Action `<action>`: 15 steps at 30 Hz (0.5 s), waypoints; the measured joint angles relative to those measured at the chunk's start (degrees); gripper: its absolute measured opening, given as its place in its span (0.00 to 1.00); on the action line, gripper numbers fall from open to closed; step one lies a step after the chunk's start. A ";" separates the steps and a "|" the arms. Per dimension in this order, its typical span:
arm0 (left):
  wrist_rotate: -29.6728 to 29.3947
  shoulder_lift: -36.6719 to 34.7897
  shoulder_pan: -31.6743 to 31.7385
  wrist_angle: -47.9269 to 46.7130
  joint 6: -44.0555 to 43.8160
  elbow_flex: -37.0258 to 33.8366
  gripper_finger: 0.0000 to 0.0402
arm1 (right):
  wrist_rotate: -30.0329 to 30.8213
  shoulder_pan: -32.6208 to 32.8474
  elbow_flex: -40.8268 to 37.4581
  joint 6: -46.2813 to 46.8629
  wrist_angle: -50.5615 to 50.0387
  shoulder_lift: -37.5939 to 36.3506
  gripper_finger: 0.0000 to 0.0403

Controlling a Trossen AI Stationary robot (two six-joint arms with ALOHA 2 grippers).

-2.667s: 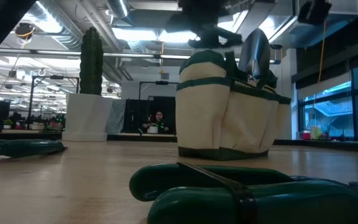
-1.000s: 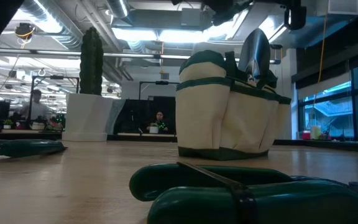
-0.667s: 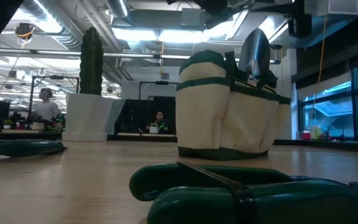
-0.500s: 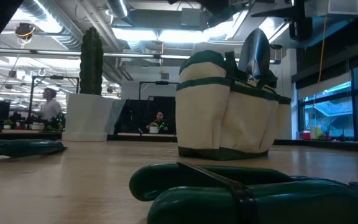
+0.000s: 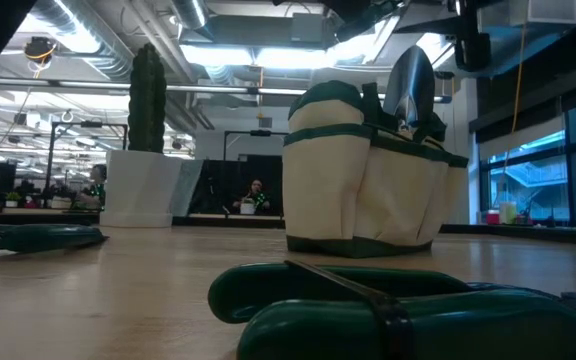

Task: Pick & Place Garden tools in Gardening bag
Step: Put the top shear scissor into the gardening bag

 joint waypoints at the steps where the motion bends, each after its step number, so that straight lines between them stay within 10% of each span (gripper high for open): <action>1: 0.00 0.00 -0.10 0.00 0.02 0.00 0.06 | -0.02 -0.11 0.00 -0.13 0.56 0.28 0.50; 15: -3.68 0.05 -1.32 -0.04 5.97 0.01 0.06 | 0.00 -1.47 0.00 0.92 3.74 0.68 0.38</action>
